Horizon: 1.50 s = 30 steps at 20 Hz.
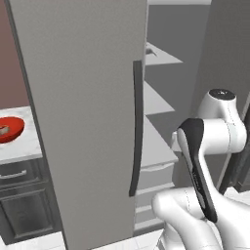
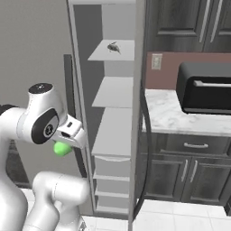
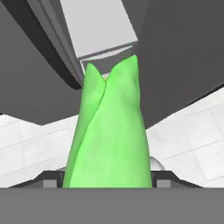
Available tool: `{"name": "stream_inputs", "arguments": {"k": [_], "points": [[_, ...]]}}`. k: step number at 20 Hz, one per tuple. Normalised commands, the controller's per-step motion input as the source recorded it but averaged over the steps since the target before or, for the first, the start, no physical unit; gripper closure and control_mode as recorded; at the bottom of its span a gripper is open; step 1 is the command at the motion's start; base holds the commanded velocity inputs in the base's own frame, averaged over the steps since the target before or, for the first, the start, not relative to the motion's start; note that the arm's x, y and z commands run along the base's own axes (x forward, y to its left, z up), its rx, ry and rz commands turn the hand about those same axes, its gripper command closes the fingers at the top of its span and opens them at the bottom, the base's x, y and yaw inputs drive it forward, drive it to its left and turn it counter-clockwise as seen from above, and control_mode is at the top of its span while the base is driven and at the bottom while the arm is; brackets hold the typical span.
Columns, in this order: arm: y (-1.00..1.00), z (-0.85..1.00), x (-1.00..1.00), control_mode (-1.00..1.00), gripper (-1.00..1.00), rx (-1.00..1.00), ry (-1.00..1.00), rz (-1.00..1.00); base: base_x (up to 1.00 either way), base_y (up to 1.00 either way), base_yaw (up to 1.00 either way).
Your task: Take the fish, corn, and steak from the freezer and place them in the bowl on the counter.
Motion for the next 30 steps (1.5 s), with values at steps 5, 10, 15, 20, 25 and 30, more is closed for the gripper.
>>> {"name": "stream_inputs", "arguments": {"k": [5,10,15,20,25,30], "points": [[0.00,0.00,0.00,1.00,1.00,0.00,0.00,0.00,-0.49,0.86,0.03],[0.00,0.00,0.00,1.00,1.00,0.00,0.00,0.00,-0.13,1.00,0.04],[0.00,0.00,0.00,1.00,1.00,0.00,0.00,0.00,0.00,1.00,0.06],[0.00,0.00,0.00,1.00,1.00,0.00,0.00,0.00,0.00,1.00,0.01],[0.00,0.00,0.00,1.00,1.00,0.00,0.00,0.00,0.24,1.00,-0.06],[0.00,0.00,0.00,1.00,1.00,0.00,0.00,0.00,0.42,0.81,-0.04]]}}
